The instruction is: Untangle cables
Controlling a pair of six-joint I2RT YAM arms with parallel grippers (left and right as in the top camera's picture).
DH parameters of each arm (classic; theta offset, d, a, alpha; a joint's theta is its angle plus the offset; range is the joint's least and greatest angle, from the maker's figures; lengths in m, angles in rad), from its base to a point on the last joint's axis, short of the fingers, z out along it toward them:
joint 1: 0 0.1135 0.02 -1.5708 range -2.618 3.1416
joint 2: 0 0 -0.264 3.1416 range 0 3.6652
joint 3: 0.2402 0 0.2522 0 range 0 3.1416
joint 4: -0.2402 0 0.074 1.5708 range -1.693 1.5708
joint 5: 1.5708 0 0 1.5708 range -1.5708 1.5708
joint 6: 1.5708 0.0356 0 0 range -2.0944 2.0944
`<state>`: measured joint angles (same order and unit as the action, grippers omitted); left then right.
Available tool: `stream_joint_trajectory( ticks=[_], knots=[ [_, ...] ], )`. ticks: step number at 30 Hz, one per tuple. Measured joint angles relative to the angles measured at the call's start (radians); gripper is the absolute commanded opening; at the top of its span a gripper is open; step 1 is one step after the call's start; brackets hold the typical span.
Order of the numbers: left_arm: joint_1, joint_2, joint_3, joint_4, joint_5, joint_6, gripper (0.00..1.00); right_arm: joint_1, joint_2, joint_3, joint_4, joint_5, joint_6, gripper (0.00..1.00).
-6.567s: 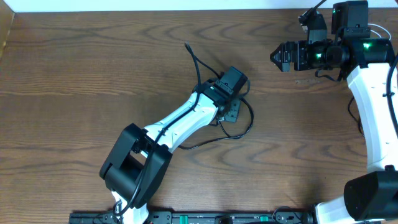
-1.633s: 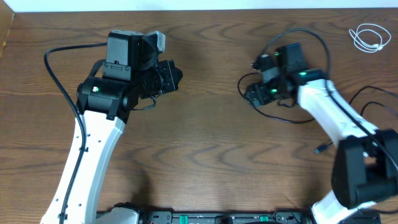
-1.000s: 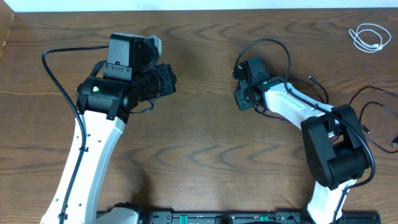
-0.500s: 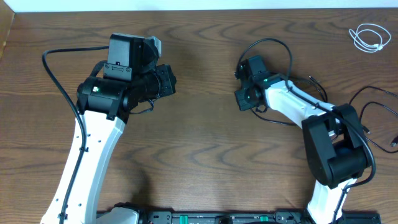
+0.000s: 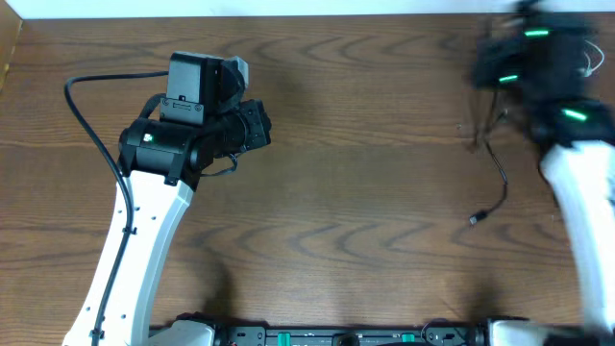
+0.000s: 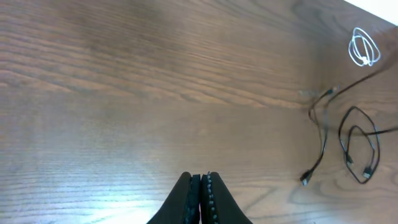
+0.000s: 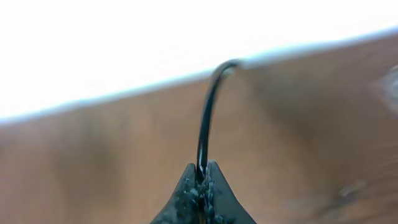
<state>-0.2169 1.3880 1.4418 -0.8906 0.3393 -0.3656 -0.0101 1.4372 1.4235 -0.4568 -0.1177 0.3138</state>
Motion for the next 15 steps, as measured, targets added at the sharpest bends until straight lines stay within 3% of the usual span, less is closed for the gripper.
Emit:
stream_joint_trajectory(
  ticks=[5,15],
  knots=[
    [0.0,0.0,0.0,0.0,-0.01,0.0,0.08,-0.207,-0.153,0.017,0.101,0.104,0.035,0.01],
    [0.0,0.0,0.0,0.0,-0.026,0.0,0.08,-0.499,-0.109,0.017,0.253,0.248,0.017,0.01]
  ],
)
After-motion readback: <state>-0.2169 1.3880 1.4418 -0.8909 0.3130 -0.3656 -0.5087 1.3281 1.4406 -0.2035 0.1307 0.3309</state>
